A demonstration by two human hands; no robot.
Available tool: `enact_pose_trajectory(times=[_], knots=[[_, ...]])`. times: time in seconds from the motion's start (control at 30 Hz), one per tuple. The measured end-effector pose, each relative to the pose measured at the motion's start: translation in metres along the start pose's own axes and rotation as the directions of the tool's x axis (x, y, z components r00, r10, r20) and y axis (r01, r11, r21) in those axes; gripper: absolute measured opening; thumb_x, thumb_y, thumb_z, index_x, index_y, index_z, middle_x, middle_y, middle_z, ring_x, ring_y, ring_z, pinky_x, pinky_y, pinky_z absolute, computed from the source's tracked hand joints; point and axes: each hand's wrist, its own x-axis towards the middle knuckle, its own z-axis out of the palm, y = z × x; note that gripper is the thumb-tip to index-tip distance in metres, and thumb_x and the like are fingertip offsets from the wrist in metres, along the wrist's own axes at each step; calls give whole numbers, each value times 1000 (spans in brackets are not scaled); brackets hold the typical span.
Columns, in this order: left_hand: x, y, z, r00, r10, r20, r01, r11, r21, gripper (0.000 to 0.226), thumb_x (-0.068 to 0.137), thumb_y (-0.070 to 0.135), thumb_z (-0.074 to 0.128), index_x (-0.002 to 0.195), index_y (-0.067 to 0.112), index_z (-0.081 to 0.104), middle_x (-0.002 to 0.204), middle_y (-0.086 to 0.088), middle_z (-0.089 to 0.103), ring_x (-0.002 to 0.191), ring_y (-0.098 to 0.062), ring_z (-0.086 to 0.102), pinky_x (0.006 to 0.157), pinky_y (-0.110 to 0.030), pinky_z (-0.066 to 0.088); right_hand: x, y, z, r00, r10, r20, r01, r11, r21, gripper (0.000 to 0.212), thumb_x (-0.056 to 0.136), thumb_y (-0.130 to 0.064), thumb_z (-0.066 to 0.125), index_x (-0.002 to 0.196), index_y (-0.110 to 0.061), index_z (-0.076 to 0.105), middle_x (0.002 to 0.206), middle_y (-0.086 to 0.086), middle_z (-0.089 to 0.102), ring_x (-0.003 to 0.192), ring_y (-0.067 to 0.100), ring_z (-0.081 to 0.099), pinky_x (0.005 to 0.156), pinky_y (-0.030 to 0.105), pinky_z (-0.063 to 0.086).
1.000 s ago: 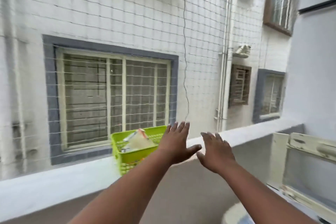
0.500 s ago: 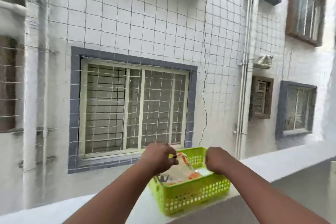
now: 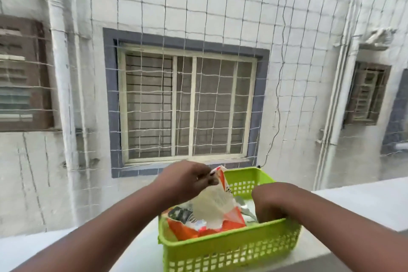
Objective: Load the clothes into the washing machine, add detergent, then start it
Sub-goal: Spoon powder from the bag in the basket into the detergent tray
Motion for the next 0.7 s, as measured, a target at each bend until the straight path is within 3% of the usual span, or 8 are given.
enact_pose_trajectory(times=[0.1,0.2,0.3,0.37,0.47,0.53,0.6,0.7], knots=[[-1,-5,2,1000,-4,-6,4,996,-88,40,85,60,56,91,22,67,71,1,65,67,-18,59,61,-34,48,-2,1,-4,995,4,-95,2,998,62,13,82,-16,58,70,-12,58,61,1,57,57,19,57,50,24,40],[-2,-7,1,995,47,-83,-55,994,-96,42,81,64,56,94,26,68,81,6,70,76,-15,62,65,-29,47,-6,6,-5,917,47,-397,-15,997,82,15,79,-17,53,67,-14,45,67,-1,50,72,25,54,52,25,35],[-2,-6,0,983,132,-132,-124,990,64,51,79,71,50,107,31,67,105,12,70,99,-13,60,80,-28,36,-17,10,0,829,149,-540,-37,976,213,12,82,-21,51,71,-15,50,69,-2,51,72,25,53,56,28,38],[-2,-7,-1,976,149,-160,-143,988,48,58,76,74,42,107,32,68,107,12,69,102,-15,60,85,-31,40,-30,16,4,788,224,-574,-25,943,333,16,86,-28,53,74,-20,58,74,-4,60,73,21,59,56,29,40],[-3,-10,1,969,176,-171,-184,982,-30,53,80,67,43,99,27,71,98,8,71,92,-18,63,77,-29,47,-58,21,10,762,291,-578,61,856,513,22,88,-35,58,67,-27,61,71,-9,66,72,12,60,59,27,41],[-3,-9,2,974,172,-150,-182,982,-57,51,83,65,41,98,25,70,96,7,70,91,-18,63,73,-28,49,-74,20,16,767,254,-590,183,794,580,9,83,-37,62,74,-39,63,66,-15,67,67,7,61,60,29,42],[-4,-7,2,984,135,-120,-146,985,-89,45,88,61,45,101,25,68,97,6,70,91,-19,62,74,-33,51,-84,11,18,793,206,-574,216,785,580,21,81,-38,63,84,-57,54,67,-26,65,65,3,60,62,28,44],[-5,-7,2,993,99,-70,-108,985,-137,37,91,54,50,105,25,68,96,5,69,89,-18,61,75,-37,50,-79,-6,18,825,179,-537,204,790,578,7,85,-40,61,79,-37,61,73,-13,68,68,2,59,66,23,45]])
